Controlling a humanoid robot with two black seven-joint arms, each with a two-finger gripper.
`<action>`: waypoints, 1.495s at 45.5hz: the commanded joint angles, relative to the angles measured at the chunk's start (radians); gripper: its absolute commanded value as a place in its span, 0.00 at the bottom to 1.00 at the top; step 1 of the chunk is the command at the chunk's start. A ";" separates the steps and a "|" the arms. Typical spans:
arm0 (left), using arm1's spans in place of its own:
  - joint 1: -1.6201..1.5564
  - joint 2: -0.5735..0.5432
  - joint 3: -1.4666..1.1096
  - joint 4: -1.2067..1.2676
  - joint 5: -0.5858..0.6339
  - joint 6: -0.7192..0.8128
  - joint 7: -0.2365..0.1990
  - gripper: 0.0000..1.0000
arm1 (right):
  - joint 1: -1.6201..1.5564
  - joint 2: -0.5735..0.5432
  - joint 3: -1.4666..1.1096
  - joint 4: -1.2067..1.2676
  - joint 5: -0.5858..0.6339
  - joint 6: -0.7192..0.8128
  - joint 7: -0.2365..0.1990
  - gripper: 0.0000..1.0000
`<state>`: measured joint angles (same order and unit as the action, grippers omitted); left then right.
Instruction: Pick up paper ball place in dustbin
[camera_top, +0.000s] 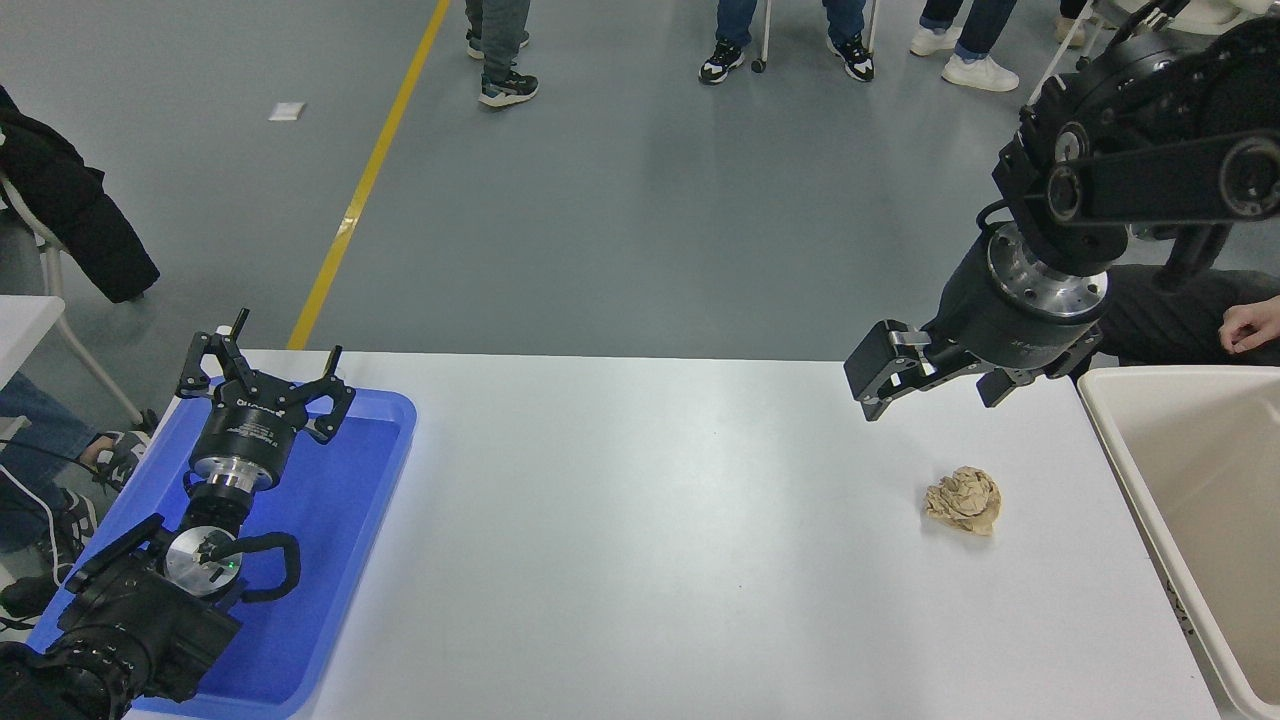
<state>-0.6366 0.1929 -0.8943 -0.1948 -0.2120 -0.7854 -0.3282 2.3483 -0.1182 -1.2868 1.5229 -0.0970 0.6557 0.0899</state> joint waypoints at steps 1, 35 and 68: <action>0.000 -0.001 0.000 0.000 0.000 0.000 0.000 1.00 | -0.029 -0.001 0.011 -0.009 -0.006 -0.002 0.001 1.00; 0.000 -0.001 0.000 0.000 0.000 0.000 0.000 1.00 | -0.375 -0.130 0.003 -0.314 -0.293 -0.140 -0.001 1.00; -0.002 -0.003 0.000 0.000 0.000 0.000 0.001 1.00 | -1.029 -0.139 0.196 -0.811 -0.363 -0.484 -0.002 1.00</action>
<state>-0.6387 0.1903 -0.8943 -0.1949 -0.2116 -0.7854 -0.3255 1.5081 -0.2585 -1.1575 0.8593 -0.4435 0.2705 0.0877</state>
